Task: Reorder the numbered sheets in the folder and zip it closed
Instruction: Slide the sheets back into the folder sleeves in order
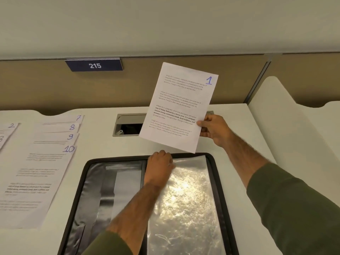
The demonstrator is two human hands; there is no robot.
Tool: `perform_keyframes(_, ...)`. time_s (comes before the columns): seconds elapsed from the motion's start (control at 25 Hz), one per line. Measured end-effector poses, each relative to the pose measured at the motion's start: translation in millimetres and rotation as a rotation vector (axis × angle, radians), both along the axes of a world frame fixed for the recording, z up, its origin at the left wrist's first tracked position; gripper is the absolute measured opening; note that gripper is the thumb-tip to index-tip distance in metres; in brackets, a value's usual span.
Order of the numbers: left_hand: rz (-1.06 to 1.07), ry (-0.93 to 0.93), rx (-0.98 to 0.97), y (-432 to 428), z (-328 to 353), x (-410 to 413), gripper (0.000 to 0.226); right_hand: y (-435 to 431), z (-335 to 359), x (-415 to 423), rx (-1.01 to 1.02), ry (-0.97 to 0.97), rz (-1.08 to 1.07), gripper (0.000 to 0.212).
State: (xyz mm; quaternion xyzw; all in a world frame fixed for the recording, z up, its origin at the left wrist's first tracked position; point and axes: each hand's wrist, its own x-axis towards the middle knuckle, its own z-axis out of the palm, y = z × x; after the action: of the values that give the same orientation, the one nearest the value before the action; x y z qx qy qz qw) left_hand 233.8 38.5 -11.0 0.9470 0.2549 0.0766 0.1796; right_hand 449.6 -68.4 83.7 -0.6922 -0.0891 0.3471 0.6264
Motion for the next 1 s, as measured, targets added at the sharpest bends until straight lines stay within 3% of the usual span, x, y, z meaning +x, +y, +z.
perform_keyframes(0.24,-0.060,-0.041,0.126,-0.8,-6.9,-8.6,0.012,-2.4,-15.1,-2.0,-0.017,0.003,-0.024,0.014)
perform_keyframes(0.6,-0.075,-0.129,0.166,-13.2,-5.7,-20.9,0.023,1.3,-23.6,-6.6,0.031,-0.034,-0.077,0.010)
perform_keyframes(1.0,0.003,-0.111,-0.018,-14.5,7.5,-24.3,0.011,-2.6,-32.7,-19.1,0.036,-0.078,-0.060,0.011)
